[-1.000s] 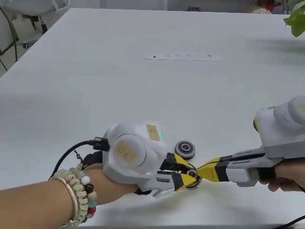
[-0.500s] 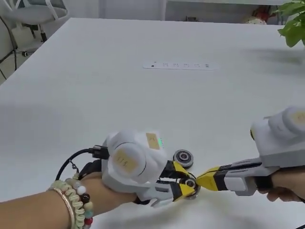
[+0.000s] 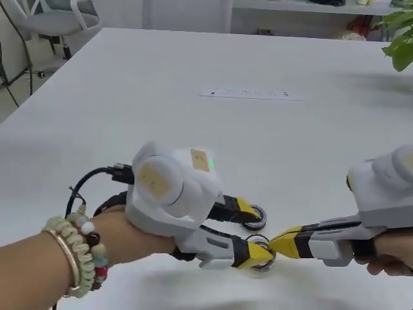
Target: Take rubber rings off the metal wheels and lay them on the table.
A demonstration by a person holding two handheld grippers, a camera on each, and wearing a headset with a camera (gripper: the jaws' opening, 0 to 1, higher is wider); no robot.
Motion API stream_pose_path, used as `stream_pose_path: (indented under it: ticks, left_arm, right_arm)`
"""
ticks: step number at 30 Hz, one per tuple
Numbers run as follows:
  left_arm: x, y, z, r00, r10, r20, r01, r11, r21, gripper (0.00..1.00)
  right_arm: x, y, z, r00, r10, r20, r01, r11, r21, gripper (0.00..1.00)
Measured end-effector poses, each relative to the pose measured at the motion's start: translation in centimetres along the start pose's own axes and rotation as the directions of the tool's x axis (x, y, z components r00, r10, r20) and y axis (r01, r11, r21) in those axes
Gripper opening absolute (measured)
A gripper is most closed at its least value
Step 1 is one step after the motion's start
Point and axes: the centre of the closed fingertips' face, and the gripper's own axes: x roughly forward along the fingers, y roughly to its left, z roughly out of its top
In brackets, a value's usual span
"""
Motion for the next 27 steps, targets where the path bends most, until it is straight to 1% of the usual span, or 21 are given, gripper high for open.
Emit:
stream_pose_path:
  ticks: [1, 2, 4, 6, 8, 9, 10, 12, 14, 15, 17, 20, 22, 24, 25, 27]
  left_arm:
    - [-0.3, 0.1, 0.3, 0.9999, 0.001, 0.011, -0.001, 1.000, -0.009, 0.45]
    - [-0.7, 0.2, 0.6, 0.9998, -0.001, 0.020, 0.001, 1.000, -0.017, 0.47]
    - [-1.7, 0.5, 1.2, 0.9993, 0.004, 0.037, -0.003, 1.000, -0.024, 0.49]
    - [-2.7, 0.7, 1.5, 0.9992, 0.011, 0.038, -0.010, 1.000, -0.022, 0.51]
    - [-4.0, 1.3, 1.4, 0.9984, 0.053, 0.017, -0.054, 0.998, 0.014, 0.54]
    - [-4.8, 1.6, 1.5, 0.9970, 0.077, 0.009, -0.077, 0.997, 0.026, 0.57]
    - [-5.3, 1.7, 1.6, 0.9964, 0.084, 0.013, -0.084, 0.996, 0.021, 0.60]
    - [-6.4, 1.9, 1.9, 0.9936, 0.108, 0.032, -0.108, 0.994, 0.010, 0.66]
    - [-7.7, 2.0, 2.0, 0.9900, 0.132, 0.049, -0.132, 0.991, -0.012, 0.69]
    - [-8.2, 2.0, 1.9, 0.9882, 0.144, 0.052, -0.144, 0.990, -0.012, 0.70]
    - [-9.2, 2.0, 1.6, 0.9838, 0.170, 0.055, -0.169, 0.985, -0.022, 0.73]
    - [-10.7, 2.0, 0.9, 0.9753, 0.214, 0.054, -0.213, 0.977, -0.033, 0.76]
    - [-11.2, 1.9, 0.3, 0.9716, 0.230, 0.055, -0.228, 0.973, -0.044, 0.77]
    - [-11.6, 1.5, -0.7, 0.9695, 0.240, 0.049, -0.237, 0.969, -0.068, 0.77]
    - [-11.9, 1.4, -1.3, 0.9669, 0.252, 0.041, -0.248, 0.965, -0.086, 0.78]
    - [-12.2, 1.2, -2.2, 0.9613, 0.273, 0.035, -0.267, 0.956, -0.117, 0.78]
  right_arm:
    - [-0.1, 0.0, 0.1, 1.0000, 0.000, 0.004, 0.000, 1.000, 0.001, 0.00]
    - [-0.1, 0.0, 0.2, 1.0000, 0.000, 0.008, 0.000, 1.000, 0.004, 0.00]
    - [-0.3, 0.1, 0.6, 0.9997, 0.003, 0.025, -0.003, 1.000, 0.011, 0.00]
    - [-0.5, 0.2, 1.0, 0.9991, 0.004, 0.043, -0.004, 1.000, 0.018, 0.00]
    - [-0.6, 0.2, 1.3, 0.9984, 0.003, 0.057, -0.005, 1.000, 0.026, 0.00]
    - [-0.7, 0.2, 1.4, 0.9980, 0.003, 0.062, -0.005, 1.000, 0.028, 0.00]
    - [-0.8, 0.1, 1.5, 0.9976, 0.005, 0.069, -0.007, 0.999, 0.034, 0.00]
    - [-0.9, 0.1, 1.7, 0.9968, 0.005, 0.080, -0.008, 0.999, 0.041, 0.00]
    - [-1.1, 0.1, 2.0, 0.9956, 0.005, 0.093, -0.010, 0.999, 0.051, 0.00]
    - [-1.2, 0.1, 2.2, 0.9946, 0.006, 0.103, -0.012, 0.998, 0.056, 0.00]
    - [-1.4, 0.1, 2.6, 0.9930, 0.005, 0.118, -0.012, 0.998, 0.060, 0.00]
    - [-1.6, 0.1, 3.1, 0.9898, 0.005, 0.142, -0.015, 0.997, 0.070, 0.00]
    - [-1.8, 0.2, 3.6, 0.9870, 0.013, 0.160, -0.027, 0.996, 0.085, 0.00]
    - [-2.1, 0.5, 4.2, 0.9826, 0.022, 0.185, -0.039, 0.996, 0.086, 0.00]
    - [-2.2, 0.5, 4.4, 0.9811, 0.023, 0.192, -0.040, 0.996, 0.086, 0.00]
    - [-2.3, 0.7, 5.0, 0.9772, 0.026, 0.211, -0.045, 0.995, 0.085, 0.00]
